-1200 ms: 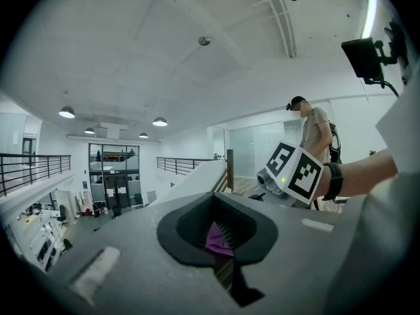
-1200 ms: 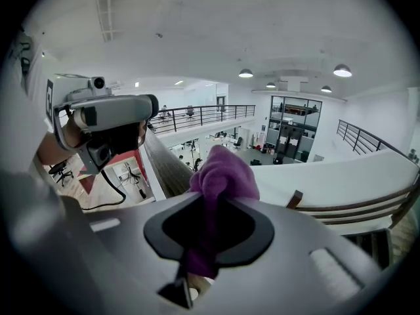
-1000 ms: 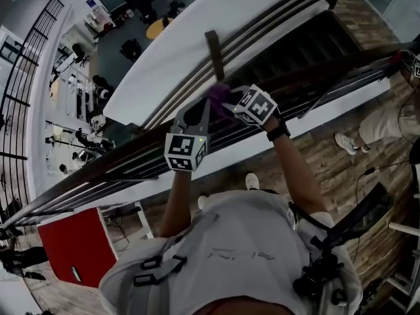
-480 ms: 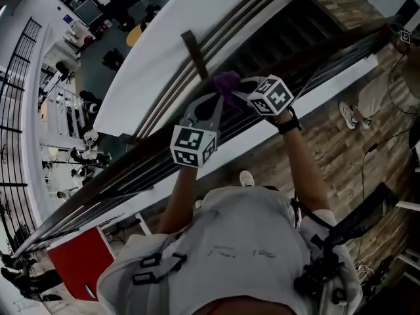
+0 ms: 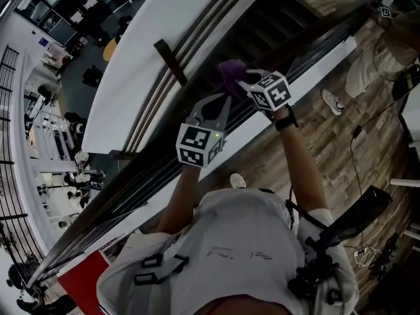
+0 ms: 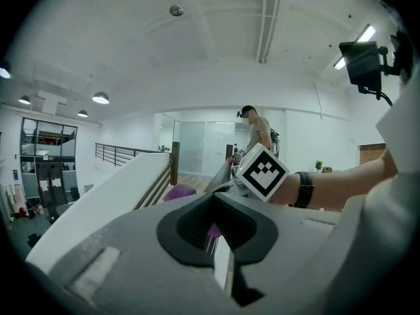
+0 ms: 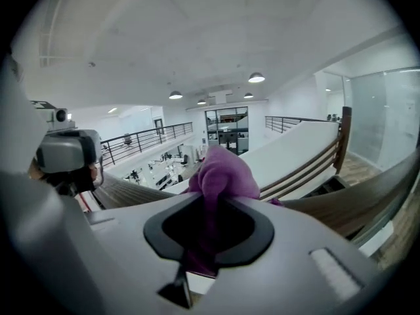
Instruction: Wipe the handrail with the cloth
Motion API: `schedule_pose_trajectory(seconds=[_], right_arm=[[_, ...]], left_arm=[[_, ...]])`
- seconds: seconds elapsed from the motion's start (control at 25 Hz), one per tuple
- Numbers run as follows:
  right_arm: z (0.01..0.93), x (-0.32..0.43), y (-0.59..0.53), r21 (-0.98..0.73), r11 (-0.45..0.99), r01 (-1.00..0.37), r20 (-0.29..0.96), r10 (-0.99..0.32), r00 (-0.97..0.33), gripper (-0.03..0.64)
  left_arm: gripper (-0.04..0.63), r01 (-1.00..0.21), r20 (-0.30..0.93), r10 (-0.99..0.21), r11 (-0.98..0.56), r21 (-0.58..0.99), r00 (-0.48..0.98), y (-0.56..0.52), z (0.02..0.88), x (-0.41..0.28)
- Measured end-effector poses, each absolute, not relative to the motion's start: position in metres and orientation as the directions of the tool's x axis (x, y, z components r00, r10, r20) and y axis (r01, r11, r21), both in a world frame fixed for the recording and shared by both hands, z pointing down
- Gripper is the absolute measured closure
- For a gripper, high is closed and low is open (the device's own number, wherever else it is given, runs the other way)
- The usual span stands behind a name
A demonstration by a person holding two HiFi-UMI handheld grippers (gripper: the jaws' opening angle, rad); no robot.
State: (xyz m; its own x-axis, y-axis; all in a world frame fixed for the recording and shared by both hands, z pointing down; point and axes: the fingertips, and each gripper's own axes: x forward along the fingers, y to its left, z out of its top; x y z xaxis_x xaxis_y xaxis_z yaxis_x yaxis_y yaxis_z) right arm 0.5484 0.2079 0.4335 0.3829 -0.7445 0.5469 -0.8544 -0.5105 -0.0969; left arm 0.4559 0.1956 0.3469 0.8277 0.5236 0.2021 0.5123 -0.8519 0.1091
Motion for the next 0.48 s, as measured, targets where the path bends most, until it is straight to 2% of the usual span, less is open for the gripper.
schedule_pose_trajectory(seconds=[0.36,0.48], right_arm=[[0.427,0.624,0.292,-0.075,-0.671,-0.737,0.507,-0.663,0.551,0.558],[0.429,0.647,0.316,-0.002,-0.715,-0.699,0.503,-0.605,0.617,0.558]], left_arm=[[0.595,0.592,0.198,0.6,-0.799,0.108,0.775,0.249,0.341,0.489],[0.594,0.609,0.199,0.616,-0.787,0.1,0.763,0.26,0.344,0.492]])
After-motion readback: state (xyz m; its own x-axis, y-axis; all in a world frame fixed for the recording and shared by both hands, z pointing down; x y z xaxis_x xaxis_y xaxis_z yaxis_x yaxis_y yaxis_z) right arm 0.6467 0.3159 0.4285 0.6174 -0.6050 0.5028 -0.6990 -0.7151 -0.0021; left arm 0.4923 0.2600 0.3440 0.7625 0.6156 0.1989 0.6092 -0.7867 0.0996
